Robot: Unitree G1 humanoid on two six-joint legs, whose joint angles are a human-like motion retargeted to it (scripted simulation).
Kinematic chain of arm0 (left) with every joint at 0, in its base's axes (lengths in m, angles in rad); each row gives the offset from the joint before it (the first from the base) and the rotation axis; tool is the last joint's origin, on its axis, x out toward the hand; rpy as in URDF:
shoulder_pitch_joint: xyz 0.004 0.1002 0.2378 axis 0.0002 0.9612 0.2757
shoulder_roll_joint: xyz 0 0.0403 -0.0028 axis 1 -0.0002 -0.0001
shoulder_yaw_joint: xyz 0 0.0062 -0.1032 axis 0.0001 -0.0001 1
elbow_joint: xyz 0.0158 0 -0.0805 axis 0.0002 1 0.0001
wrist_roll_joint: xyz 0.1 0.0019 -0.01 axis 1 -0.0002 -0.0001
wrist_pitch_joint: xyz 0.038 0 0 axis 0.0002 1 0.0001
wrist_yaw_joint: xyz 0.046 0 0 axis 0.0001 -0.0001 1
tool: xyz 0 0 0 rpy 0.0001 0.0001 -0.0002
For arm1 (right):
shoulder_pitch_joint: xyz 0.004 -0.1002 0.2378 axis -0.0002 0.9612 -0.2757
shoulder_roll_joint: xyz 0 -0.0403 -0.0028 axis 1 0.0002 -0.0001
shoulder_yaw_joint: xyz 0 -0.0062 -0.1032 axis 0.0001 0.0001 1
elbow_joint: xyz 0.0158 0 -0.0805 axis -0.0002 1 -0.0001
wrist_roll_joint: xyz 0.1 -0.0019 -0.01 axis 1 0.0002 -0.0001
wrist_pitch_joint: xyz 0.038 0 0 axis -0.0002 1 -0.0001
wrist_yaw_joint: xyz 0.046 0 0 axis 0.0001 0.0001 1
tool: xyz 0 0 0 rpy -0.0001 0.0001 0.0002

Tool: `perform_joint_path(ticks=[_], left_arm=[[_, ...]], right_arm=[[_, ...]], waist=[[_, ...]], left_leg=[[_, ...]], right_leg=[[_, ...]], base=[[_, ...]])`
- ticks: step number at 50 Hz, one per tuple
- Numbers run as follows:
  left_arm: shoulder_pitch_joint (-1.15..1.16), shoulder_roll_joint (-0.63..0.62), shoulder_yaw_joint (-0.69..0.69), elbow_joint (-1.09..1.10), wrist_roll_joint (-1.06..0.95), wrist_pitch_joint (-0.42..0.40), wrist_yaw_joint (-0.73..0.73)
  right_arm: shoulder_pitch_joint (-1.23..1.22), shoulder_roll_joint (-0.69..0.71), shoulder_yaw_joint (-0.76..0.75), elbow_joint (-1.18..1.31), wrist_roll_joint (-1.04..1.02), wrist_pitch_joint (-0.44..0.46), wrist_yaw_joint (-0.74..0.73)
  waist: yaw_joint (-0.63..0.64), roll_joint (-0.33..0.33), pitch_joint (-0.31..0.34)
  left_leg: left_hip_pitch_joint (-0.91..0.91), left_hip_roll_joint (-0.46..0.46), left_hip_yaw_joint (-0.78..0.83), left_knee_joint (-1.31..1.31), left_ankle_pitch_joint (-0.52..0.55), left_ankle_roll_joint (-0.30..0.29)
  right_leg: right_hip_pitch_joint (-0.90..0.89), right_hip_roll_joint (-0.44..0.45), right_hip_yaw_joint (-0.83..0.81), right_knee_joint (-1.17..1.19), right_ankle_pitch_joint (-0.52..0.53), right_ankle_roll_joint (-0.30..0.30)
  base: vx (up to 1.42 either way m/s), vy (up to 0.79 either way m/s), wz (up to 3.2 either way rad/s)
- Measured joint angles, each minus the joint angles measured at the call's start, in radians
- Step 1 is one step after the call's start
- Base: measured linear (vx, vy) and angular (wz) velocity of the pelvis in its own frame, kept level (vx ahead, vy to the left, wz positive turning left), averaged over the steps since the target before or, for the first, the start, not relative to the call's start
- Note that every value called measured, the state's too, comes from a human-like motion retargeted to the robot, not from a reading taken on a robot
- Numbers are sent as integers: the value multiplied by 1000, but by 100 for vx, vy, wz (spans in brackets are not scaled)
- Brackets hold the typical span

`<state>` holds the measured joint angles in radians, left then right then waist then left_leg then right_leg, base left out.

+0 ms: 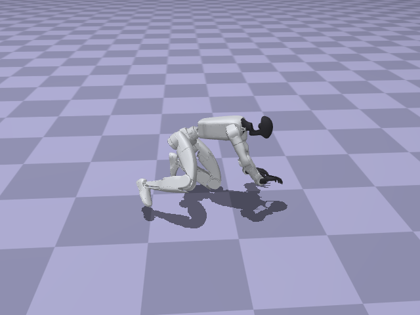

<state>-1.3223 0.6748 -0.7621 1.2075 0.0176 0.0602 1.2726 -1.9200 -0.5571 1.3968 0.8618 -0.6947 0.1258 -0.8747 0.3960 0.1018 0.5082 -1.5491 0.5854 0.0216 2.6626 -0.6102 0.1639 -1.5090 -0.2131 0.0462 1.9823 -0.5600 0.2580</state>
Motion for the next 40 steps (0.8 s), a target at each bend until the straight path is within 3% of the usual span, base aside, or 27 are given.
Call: perform_joint_path(ticks=[2, 5, 8, 11, 13, 17, 20, 22, 23, 25, 30, 33, 35, 37, 40], left_arm=[[19, 34, 20, 3, 18, 2, 6], [57, 102, 42, -1, 55, 19, 1], [77, 148, 15, 7, 23, 23, -16], [100, 168, 7, 16, -3, 59, -52], [105, 186, 6, 20, -17, 70, -59], [146, 187, 75, 25, -11, 73, -51], [235, 126, 165, 30, 13, 82, -42], [300, 101, 208, 21, 16, 88, -44], [289, 115, 201, 20, 16, 93, -37], [321, 85, 224, 21, 5, 105, -39], [287, 76, 147, 6, 6, 76, -34], [252, 41, 108, 1, 4, 62, -30], [174, 78, 63, -4, 1, 52, -25], [159, 61, 74, -16, 11, 42, -27], [148, 27, 96, -33, 48, 31, -31]], right_arm=[[25, -152, -9, -24, 107, -57, -9], [87, -368, -113, 93, 260, -57, -7], [150, -526, -323, 407, 787, -99, 58], [73, -726, -631, 686, 1335, -71, 137], [37, -877, -720, 757, 1561, -79, 123], [135, -1059, -753, 730, 1663, -160, 83], [207, -1129, -815, 719, 1614, -162, 74], [263, -1107, -867, 747, 1605, -138, 63], [292, -1069, -893, 763, 1624, -128, 58], [391, -989, -951, 777, 1610, -109, 61], [681, -641, -1092, 586, 1515, -141, 107], [701, -428, -991, 395, 1374, -175, 100], [586, -282, -833, 238, 1240, -194, 48], [517, -199, -675, 62, 938, -160, -9], [375, -103, -426, -108, 332, 1, -34]], waist=[[-32, -32, -2], [-86, -82, -5], [-130, -125, -31], [-160, -152, -41], [-179, -168, -33], [-222, -150, -41], [-243, -90, -106], [-251, -68, -162], [-257, -72, -136], [-246, -62, -202], [-189, -94, -157], [-136, -92, -148], [-126, -101, -49], [-109, -78, -30], [-82, -40, -20]], left_leg=[[13, 2, -6, -8, 2, -3], [32, -5, -12, -23, 6, -9], [22, -26, -21, -23, 8, -10], [33, -62, -18, -49, 29, -33], [51, -88, -13, -68, 39, -49], [64, -119, -10, -90, 42, -69], [51, -125, -9, -102, 39, -64], [44, -119, -5, -108, 31, -58], [50, -111, 0, -108, 28, -50], [23, -105, 1, -95, 11, -34], [93, -112, 33, -129, 17, -51], [102, -128, 46, -131, 13, -56], [132, -133, 61, -127, 6, -55], [135, -151, 67, -125, 3, -55], [119, -176, 64, -121, 5, -57]], right_leg=[[14, 8, -7, -5, 10, 0], [33, 17, -14, -15, 24, 1], [22, 20, -11, -11, 34, 1], [30, 14, -16, -31, 54, 2], [43, 8, -17, -46, 66, 2], [52, -5, -20, -64, 79, 2], [51, -20, -30, -78, 81, 2], [45, -24, -37, -88, 81, 2], [49, -24, -36, -90, 85, 1], [19, -27, -37, -82, 75, 1], [79, -38, -38, -127, 74, 1], [78, -46, -26, -133, 68, 1], [90, -44, -4, -127, 68, 0], [90, -53, 8, -122, 60, -6], [80, -63, 18, -112, 49, -21]], base=[[9, 1, 9], [9, 4, 4], [9, 5, -19], [9, 11, -16], [8, 14, 2], [7, 12, -11], [9, 13, -25], [6, 11, -34], [0, 7, -33], [2, 7, -49], [-3, 9, 14], [-6, 5, 4], [-10, 2, 37], [-5, 2, 28], [-1, 0, 6]])
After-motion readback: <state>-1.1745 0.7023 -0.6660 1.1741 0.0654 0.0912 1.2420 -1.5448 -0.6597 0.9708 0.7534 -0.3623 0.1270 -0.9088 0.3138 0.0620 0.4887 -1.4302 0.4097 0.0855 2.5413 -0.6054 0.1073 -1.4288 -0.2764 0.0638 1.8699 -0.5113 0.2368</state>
